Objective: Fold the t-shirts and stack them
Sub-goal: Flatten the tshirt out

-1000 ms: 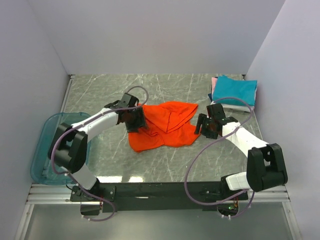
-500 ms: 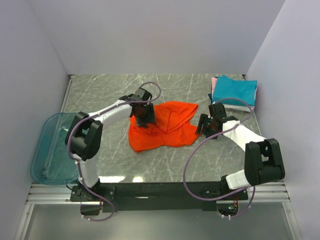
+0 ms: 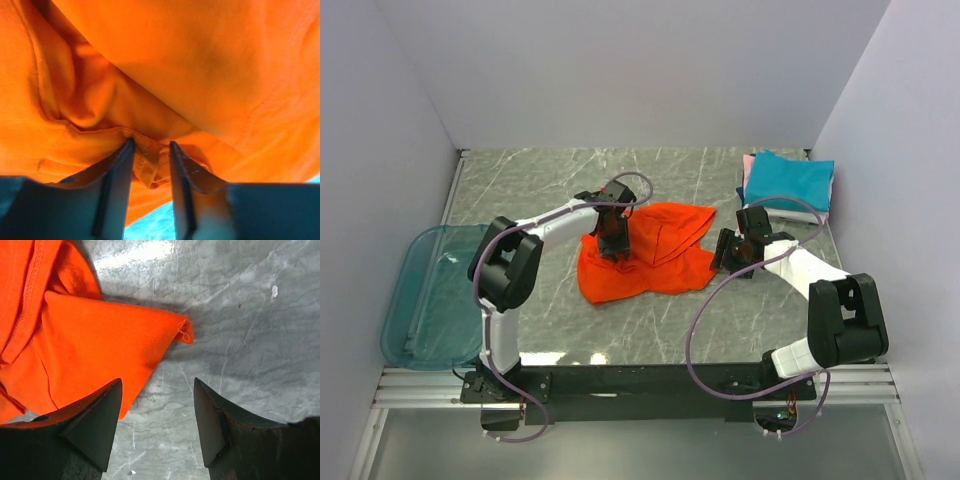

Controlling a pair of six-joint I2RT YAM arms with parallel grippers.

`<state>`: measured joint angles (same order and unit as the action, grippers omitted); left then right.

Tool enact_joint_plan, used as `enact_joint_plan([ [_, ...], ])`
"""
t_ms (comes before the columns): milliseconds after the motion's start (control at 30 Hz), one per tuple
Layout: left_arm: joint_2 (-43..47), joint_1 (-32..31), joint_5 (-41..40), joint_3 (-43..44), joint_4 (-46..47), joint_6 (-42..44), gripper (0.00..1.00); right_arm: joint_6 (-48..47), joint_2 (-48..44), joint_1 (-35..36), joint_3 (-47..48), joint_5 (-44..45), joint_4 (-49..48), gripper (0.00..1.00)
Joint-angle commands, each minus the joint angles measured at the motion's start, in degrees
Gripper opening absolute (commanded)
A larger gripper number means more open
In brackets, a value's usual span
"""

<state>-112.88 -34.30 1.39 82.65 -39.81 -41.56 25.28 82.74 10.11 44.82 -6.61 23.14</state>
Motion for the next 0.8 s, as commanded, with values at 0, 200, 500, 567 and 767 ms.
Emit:
enact_joint_plan([
  [0, -1.3, -0.9, -3.0, 2.9, -2.2, 1.6, 0.38, -0.8, 0.0, -0.3, 1.5, -0.4, -1.8, 0.66],
  [200, -1.7, -1.5, -4.6, 2.5, -2.2, 2.1, 0.19, -0.9, 0.0, -0.3, 1.3, -0.5, -1.8, 0.65],
  [500, 2.3, -1.2, -8.1, 1.1, -2.2, 0.6, 0.0, -0.8, 2.2, -0.3, 3.8, 0.5, -1.6, 0.64],
  [567, 4.2, -1.1, -8.1, 0.7, -1.9, 0.1, 0.0, -0.6, 3.8, -0.4, 4.3, 0.4, -2.0, 0.62],
  [767, 8.5, -0.2, -7.8, -1.1, -1.6, -1.9, 0.0, -0.3, 7.7, -0.4, 6.2, 1.3, -2.9, 0.57],
])
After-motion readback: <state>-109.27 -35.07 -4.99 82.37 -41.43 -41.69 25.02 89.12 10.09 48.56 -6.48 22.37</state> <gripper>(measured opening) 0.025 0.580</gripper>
